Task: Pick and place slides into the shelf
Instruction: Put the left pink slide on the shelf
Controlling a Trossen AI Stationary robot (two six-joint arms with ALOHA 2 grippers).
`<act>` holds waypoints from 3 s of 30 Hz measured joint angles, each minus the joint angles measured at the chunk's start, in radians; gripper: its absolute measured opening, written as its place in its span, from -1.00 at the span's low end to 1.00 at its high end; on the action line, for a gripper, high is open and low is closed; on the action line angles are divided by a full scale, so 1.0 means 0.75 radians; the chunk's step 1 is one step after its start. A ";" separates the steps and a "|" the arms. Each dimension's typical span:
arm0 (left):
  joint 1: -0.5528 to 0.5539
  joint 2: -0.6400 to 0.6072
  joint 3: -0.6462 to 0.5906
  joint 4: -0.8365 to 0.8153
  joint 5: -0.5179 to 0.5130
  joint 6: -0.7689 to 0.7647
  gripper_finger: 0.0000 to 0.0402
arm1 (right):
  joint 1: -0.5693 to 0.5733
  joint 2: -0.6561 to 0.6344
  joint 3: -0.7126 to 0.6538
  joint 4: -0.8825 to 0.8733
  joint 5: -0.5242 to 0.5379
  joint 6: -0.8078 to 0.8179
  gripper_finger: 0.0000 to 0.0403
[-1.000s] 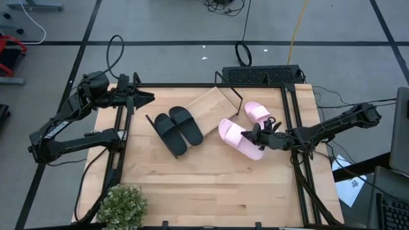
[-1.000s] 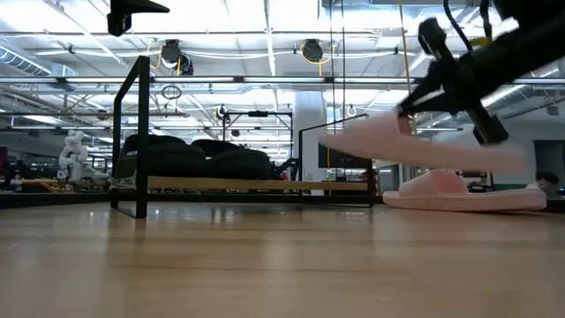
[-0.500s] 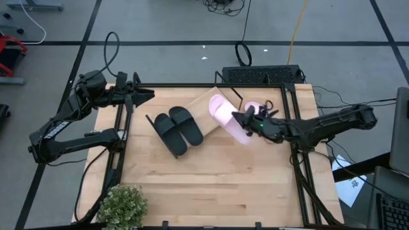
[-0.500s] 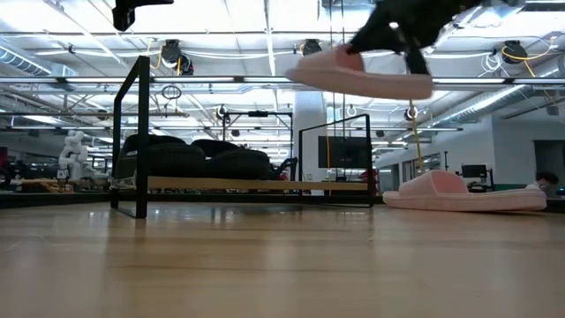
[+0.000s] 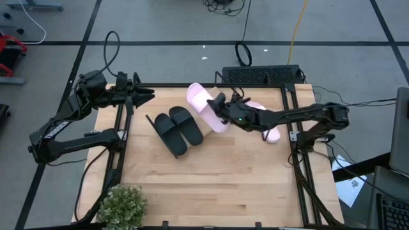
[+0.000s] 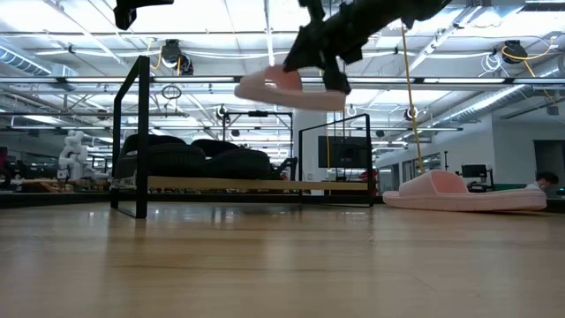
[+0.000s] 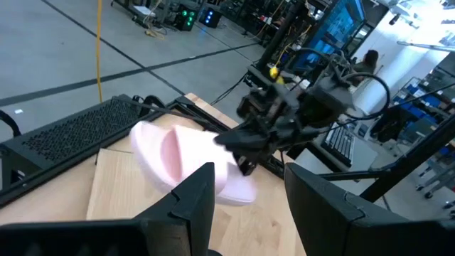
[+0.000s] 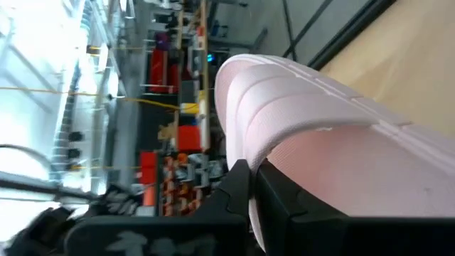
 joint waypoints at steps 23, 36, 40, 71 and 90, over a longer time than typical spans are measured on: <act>0.000 0.001 0.000 -0.002 -0.077 0.062 -0.18 | -0.076 0.291 -0.001 0.257 0.040 0.120 -1.00; 0.000 0.001 0.000 0.016 -0.078 0.060 -0.18 | -0.142 0.320 0.015 0.251 -0.025 0.065 -1.00; 0.000 0.001 0.000 0.030 -0.081 0.062 -0.18 | -0.143 0.319 0.036 0.230 -0.055 0.062 -1.00; 0.000 0.001 0.000 0.030 -0.083 0.098 -0.18 | -0.141 0.404 0.067 0.163 -0.060 0.142 -1.00; 0.000 0.001 0.000 0.029 -0.082 0.096 -0.18 | -0.168 0.511 0.146 0.190 -0.165 0.171 -1.00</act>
